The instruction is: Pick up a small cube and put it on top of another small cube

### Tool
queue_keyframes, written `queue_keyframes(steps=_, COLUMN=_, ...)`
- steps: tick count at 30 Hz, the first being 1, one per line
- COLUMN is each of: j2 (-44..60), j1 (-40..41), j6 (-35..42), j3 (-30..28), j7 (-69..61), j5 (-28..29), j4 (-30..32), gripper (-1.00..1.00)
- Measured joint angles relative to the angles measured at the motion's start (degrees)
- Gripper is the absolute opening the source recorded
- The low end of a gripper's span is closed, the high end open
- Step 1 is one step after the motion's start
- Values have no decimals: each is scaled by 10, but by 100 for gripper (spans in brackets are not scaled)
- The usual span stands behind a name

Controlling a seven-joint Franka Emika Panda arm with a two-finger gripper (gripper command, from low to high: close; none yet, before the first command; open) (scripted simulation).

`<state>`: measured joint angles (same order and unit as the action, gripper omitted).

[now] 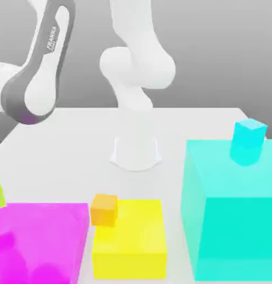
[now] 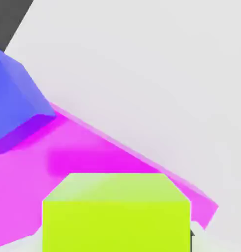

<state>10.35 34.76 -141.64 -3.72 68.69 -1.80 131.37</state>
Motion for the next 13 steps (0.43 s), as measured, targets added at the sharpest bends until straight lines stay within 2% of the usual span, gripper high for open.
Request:
queue_keyframes(steps=6, j2=43, j1=-29, j6=78, j3=4, j7=103, j5=2, j4=-122, gripper=-100)
queue_keyframes(steps=9, j2=93, j1=-33, j6=34, j3=5, j7=113, j5=-1, j4=-128, gripper=-100)
queue_keyframes(steps=10, j2=105, j1=-34, j6=21, j3=5, j7=114, j5=-2, j4=-126, gripper=100)
queue_keyframes(steps=13, j2=105, j1=-34, j6=21, j3=5, j7=114, j5=-2, j4=-126, gripper=100)
